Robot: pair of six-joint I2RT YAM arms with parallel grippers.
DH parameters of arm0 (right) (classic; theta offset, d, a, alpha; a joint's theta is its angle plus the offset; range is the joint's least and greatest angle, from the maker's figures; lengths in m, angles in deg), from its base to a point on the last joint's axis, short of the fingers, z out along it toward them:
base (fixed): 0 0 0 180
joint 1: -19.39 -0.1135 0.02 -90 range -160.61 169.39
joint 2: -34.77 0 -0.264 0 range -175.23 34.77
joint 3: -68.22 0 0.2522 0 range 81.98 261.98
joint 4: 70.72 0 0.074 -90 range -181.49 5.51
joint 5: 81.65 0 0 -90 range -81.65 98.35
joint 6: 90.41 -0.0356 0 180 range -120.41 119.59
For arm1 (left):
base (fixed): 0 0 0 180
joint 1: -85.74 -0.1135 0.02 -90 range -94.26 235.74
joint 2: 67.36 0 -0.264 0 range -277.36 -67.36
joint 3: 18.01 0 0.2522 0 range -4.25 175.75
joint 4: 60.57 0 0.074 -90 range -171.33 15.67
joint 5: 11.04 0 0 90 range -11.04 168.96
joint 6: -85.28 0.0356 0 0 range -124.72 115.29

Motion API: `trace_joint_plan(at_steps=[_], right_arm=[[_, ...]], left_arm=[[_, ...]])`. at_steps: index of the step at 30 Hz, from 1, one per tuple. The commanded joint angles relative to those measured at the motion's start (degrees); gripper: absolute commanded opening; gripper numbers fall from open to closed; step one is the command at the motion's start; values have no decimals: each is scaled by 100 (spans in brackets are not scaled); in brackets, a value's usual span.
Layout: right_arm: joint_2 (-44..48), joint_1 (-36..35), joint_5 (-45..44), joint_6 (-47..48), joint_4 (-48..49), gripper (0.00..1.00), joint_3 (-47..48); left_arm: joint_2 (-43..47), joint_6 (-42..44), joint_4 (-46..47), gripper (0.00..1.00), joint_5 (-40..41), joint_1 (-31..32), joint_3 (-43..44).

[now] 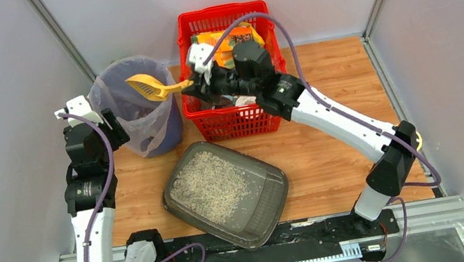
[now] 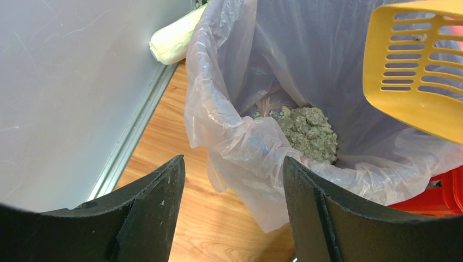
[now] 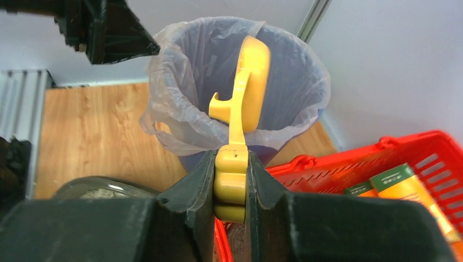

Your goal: Clean the litter box

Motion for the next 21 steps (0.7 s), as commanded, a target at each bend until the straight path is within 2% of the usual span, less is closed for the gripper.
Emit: trace_joint_plan(at_steps=[1, 2, 4, 8, 11, 18, 21], right_arm=[[380, -593, -883, 2012, -92, 0, -380], [477, -707, -1058, 2406, 119, 0, -565], [645, -901, -1341, 2550, 507, 0, -926], [707, -902, -1368, 2392, 814, 0, -1093], [804, -902, -1455, 2094, 1482, 0, -1392], [961, -745, -1509, 856, 2263, 0, -1551], [1311, -543, -1237, -241, 2519, 0, -1726]], left_arm=[[21, 116, 264, 74, -64, -35, -18], [13, 125, 264, 74, -73, -35, -18], [13, 125, 264, 73, -73, -44, -18], [48, 134, 264, 74, -82, -44, -18], [74, 134, 290, 73, -90, -35, -27], [100, 177, 326, 75, -169, -35, -53], [127, 300, 334, 76, -169, -35, -62]])
